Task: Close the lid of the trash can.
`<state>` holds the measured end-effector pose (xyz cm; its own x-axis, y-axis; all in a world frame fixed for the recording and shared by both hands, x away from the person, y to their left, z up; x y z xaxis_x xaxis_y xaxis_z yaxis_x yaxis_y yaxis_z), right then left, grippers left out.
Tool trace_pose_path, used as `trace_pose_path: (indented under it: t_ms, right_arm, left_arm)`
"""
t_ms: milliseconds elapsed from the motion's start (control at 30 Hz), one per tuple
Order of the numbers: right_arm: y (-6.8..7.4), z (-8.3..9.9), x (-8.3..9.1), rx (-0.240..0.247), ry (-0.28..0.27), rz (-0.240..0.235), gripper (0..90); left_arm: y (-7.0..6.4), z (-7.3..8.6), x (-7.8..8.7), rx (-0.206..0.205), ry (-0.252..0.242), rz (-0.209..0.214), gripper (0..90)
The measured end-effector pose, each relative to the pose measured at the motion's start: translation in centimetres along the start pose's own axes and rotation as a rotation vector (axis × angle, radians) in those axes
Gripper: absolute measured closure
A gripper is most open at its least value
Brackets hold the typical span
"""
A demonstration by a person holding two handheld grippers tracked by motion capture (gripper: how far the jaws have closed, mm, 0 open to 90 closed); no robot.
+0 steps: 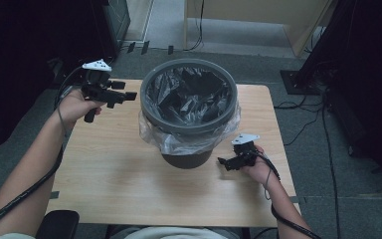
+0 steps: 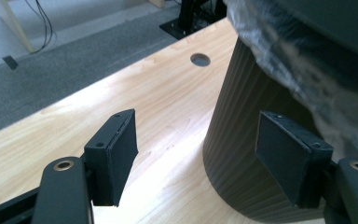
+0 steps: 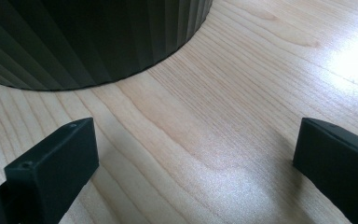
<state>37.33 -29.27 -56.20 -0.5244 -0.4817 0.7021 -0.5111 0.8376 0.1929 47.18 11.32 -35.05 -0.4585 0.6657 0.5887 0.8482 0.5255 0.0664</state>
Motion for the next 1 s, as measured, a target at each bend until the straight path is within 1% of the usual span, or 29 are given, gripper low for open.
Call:
trace_pose_path:
  t_ms: [33,67,167,200,267,300,333,367,400,467,567,633,667,700,733,767,933,1000]
  right_arm:
    - [0.0,0.0,0.0,0.000,0.000,0.000,0.0]
    - [0.0,0.0,0.0,0.000,0.000,0.000,0.0]
    - [0.0,0.0,0.0,0.000,0.000,0.000,0.0]
    - [0.0,0.0,0.0,0.000,0.000,0.000,0.0]
    - [0.0,0.0,0.0,0.000,0.000,0.000,0.0]
    - [0.0,0.0,0.0,0.000,0.000,0.000,0.0]
    - [0.0,0.0,0.0,0.000,0.000,0.000,0.0]
    - [0.0,0.0,0.0,0.000,0.000,0.000,0.0]
    - [0.0,0.0,0.0,0.000,0.000,0.000,0.0]
    - [0.0,0.0,0.0,0.000,0.000,0.000,0.0]
    - [0.0,0.0,0.0,0.002,0.001,-0.001,0.0]
    - [0.0,0.0,0.0,0.002,0.001,-0.001,0.0]
    - [0.0,0.0,0.0,0.002,0.001,-0.001,0.0]
    - [0.0,0.0,0.0,0.002,0.001,-0.001,0.0]
    - [0.0,0.0,0.0,0.002,0.001,-0.001,0.0]
    - [0.0,0.0,0.0,0.003,0.001,-0.001,0.0]
    - [0.0,0.0,0.0,0.002,0.001,-0.001,0.0]
    - [0.0,0.0,0.0,0.002,0.000,-0.001,0.0]
  left_arm:
    - [0.0,0.2,-0.1,-0.002,0.000,0.019,29.1]
    - [-0.1,0.4,-0.2,0.005,0.000,0.032,29.1]
    - [-0.3,1.2,-0.6,0.020,0.023,0.038,28.9]
    - [-0.3,1.3,-0.8,0.026,0.022,0.037,27.2]
    - [-0.5,1.8,-1.1,0.038,0.033,0.052,20.7]
    - [-0.6,2.0,-1.2,0.037,0.034,0.070,15.7]
    - [-0.7,2.1,-1.2,0.040,0.028,0.086,10.2]
    - [-0.8,2.3,-1.3,0.040,0.018,0.093,7.3]
    - [-0.8,2.4,-1.4,0.041,0.015,0.091,7.0]
    - [-0.8,2.7,-1.5,0.060,0.001,0.087,7.0]
    - [-0.6,3.2,-1.8,0.074,-0.002,0.067,7.2]
    - [-0.6,3.6,-1.9,0.087,-0.003,0.064,8.8]
    - [-0.6,3.8,-2.0,0.088,0.000,0.060,14.0]
    - [-0.6,4.1,-2.1,0.090,0.005,0.045,15.3]
    - [-0.6,4.4,-2.3,0.084,0.011,0.027,15.3]
    - [-0.7,4.6,-2.4,0.081,0.014,0.021,15.3]
    - [-0.9,5.6,-3.0,0.087,0.009,0.016,15.3]
    - [-1.3,6.0,-3.2,0.071,0.015,0.011,15.3]
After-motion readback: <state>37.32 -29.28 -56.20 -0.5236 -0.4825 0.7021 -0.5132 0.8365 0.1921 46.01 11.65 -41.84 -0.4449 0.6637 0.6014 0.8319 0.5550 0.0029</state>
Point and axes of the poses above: each handheld gripper's, and its own axes: x roughly backward along the jaws, z roughly out of its underside, y roughly to its left, the point moved 5 cm from there along -x, roughly forward along the jaws, and after that the axes turned 14 degrees about -x, right-handed, at the moved point
